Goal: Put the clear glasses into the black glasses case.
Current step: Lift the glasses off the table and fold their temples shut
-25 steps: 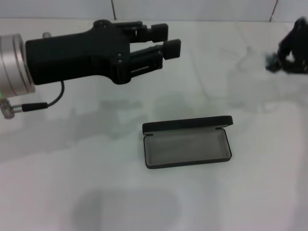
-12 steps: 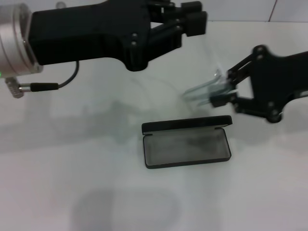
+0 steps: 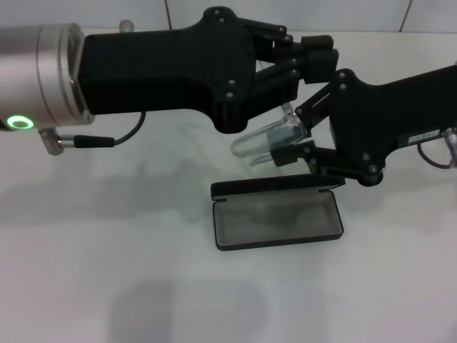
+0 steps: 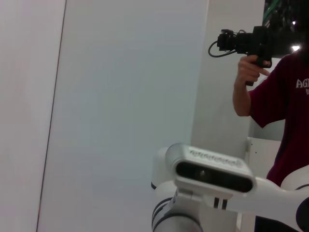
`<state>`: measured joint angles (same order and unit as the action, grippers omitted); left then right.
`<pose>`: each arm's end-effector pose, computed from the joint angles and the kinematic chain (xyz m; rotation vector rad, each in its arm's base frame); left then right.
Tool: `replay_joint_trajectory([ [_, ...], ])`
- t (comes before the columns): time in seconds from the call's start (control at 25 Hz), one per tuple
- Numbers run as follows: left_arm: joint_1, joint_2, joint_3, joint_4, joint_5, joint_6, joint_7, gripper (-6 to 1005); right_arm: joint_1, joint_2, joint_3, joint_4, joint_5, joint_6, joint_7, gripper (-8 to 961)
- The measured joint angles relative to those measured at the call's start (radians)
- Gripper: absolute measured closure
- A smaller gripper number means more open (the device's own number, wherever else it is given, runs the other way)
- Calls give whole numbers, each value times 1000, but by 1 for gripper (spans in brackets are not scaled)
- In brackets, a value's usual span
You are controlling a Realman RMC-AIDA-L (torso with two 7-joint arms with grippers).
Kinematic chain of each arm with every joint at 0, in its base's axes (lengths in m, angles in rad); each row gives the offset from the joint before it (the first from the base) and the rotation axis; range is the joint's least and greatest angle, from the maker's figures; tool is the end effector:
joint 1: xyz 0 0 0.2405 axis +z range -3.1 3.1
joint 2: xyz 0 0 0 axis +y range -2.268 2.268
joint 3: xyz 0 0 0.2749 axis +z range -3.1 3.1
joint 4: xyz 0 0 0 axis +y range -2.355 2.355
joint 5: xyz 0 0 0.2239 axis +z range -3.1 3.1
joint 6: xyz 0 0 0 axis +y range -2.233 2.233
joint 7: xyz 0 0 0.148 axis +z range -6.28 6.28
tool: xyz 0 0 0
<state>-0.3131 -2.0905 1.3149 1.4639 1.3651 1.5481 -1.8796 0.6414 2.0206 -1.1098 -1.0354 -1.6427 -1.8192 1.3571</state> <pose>-0.1038 0.3052 0.0356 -2.8744 -0.2317 -1.1811 0.1316 0.3521 0.0226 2.9443 0.4107 -0.8421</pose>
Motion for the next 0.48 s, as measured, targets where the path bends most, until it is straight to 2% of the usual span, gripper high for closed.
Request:
replay_joint_trajectory([
  [0.48, 2, 1, -7, -30, 5, 0, 17, 900, -4, -1, -18, 0, 29, -20, -4, 855],
])
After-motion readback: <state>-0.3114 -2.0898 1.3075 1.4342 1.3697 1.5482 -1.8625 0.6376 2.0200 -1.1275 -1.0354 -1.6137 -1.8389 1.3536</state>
